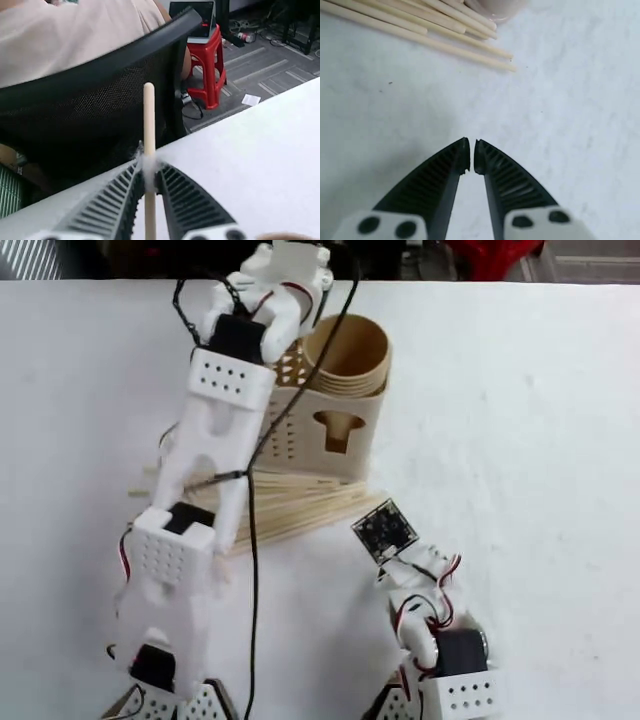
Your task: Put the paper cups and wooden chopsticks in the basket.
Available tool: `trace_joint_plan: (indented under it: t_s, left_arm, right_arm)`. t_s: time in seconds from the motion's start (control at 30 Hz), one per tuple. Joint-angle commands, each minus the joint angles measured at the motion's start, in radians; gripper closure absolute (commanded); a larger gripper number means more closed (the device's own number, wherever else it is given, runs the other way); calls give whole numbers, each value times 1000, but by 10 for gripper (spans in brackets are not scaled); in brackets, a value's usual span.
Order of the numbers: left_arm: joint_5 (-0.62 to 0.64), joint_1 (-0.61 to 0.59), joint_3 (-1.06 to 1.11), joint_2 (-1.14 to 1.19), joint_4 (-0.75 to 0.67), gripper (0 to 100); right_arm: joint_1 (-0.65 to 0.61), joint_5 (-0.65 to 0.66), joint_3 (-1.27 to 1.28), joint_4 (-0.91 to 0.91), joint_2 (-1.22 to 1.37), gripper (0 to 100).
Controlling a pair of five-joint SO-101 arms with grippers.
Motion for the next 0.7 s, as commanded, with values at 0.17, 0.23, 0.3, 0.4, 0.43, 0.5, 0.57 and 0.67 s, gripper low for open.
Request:
trace_joint_plan:
  t_s: [0.17, 0.23, 0.3, 0.4, 0.43, 0.5, 0.57, 0.67]
  left_arm:
    - [-2, -28, -345, -12, 129, 978]
    - [3, -39, -387, -10, 129, 978]
    - [72, -58, -431, -10, 130, 978]
    - [178, -85, -514, -18, 176, 978]
    - [198, -90, -545, -18, 212, 978]
    - [213, -87, -540, -38, 304, 978]
    - [213, -85, -531, -71, 419, 978]
    - [212, -91, -535, -97, 549, 978]
  right_arm:
    - [12, 14, 18, -47, -8, 961]
    - [12, 14, 18, -45, -8, 961]
    - [12, 14, 18, -45, -8, 961]
    - [12, 14, 18, -45, -8, 961]
    - [12, 14, 18, -45, -8, 961]
    - [12, 14, 18, -45, -8, 961]
    - [10, 14, 18, -45, -8, 961]
    - [8, 14, 18, -48, -8, 961]
